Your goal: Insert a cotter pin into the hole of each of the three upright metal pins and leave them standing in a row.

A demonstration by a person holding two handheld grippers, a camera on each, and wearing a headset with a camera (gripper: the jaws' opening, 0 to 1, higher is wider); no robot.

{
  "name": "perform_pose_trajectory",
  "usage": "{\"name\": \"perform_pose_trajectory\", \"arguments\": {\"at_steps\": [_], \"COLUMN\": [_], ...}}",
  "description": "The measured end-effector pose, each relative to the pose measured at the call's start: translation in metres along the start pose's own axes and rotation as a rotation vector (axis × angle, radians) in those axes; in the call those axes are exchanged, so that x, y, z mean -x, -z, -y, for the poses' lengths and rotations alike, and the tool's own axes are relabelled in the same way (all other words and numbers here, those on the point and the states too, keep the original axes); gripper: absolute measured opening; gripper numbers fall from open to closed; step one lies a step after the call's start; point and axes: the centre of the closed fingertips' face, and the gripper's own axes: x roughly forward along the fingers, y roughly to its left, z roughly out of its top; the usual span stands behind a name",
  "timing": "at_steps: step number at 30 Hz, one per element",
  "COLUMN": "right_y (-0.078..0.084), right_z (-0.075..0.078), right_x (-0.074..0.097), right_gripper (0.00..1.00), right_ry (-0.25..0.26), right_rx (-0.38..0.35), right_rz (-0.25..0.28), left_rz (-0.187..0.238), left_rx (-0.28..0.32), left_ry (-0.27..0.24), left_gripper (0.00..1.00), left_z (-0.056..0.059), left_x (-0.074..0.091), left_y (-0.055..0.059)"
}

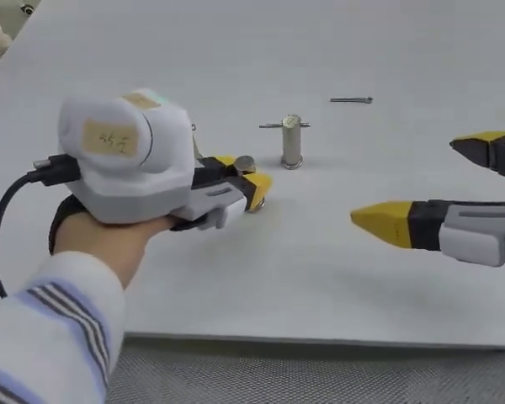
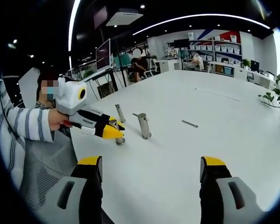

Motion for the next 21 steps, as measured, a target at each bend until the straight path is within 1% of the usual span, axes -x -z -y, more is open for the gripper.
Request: {"name": "perform_pose_trajectory", "arguments": {"at_steps": [6, 8, 9, 10, 11, 12, 13, 14, 15, 16, 18, 19, 20, 21], "right_y": [0.001, 0.001, 0.001, 0.000, 0.000, 0.000, 0.000, 0.000, 0.000, 0.000, -0.001, -0.001, -0.001, -0.001], "right_z": [-0.001, -0.001, -0.002, -0.002, -0.002, -0.002, -0.001, -0.001, 0.000, 0.000, 0.002, 0.002, 0.003, 0.004], "right_x": [-0.001, -0.002, -0.002, -0.002, -0.002, -0.002, -0.002, -0.002, -0.002, -0.002, -0.002, -0.002, -0.002, -0.002], "right_gripper": [0.85, 0.84, 0.85, 0.85, 0.85, 0.85, 0.85, 0.85, 0.85, 0.85, 0.85, 0.85, 0.85, 0.84], "right_ry": [-0.003, -0.003, -0.004, -0.004, -0.004, -0.004, -0.004, -0.004, -0.004, -0.004, -0.003, -0.002, -0.001, -0.001], "right_rx": [0.006, 0.004, 0.002, -0.001, -0.001, 0.002, 0.004, 0.008, 0.009, 0.009, 0.010, 0.010, 0.010, 0.012], "right_rz": [-0.005, -0.005, -0.004, -0.003, -0.004, -0.005, -0.006, -0.006, -0.006, -0.007, -0.008, -0.008, -0.009, -0.009], "left_rz": [0.006, 0.022, 0.030, 0.042, 0.049, 0.072, 0.087, 0.101, 0.112, 0.119, 0.132, 0.134, 0.142, 0.144], "left_rx": [-0.022, -0.022, -0.010, 0.063, 0.082, 0.107, 0.091, 0.089, 0.079, 0.071, 0.052, 0.052, 0.049, 0.061], "left_ry": [0.028, 0.035, 0.038, 0.051, 0.057, 0.081, 0.099, 0.099, 0.111, 0.124, 0.136, 0.137, 0.143, 0.152], "left_gripper": [0.11, 0.12, 0.12, 0.13, 0.14, 0.20, 0.26, 0.31, 0.38, 0.41, 0.44, 0.46, 0.51, 0.55], "left_z": [0.004, 0.005, 0.005, 0.007, 0.007, 0.009, 0.010, 0.009, 0.010, 0.011, 0.011, 0.011, 0.010, 0.010], "left_x": [0.001, 0.002, 0.002, 0.004, 0.004, 0.006, 0.009, 0.012, 0.015, 0.020, 0.029, 0.030, 0.035, 0.039], "left_y": [-0.001, -0.003, -0.005, -0.010, -0.012, -0.019, -0.024, -0.029, -0.033, -0.036, -0.041, -0.042, -0.044, -0.043]}}
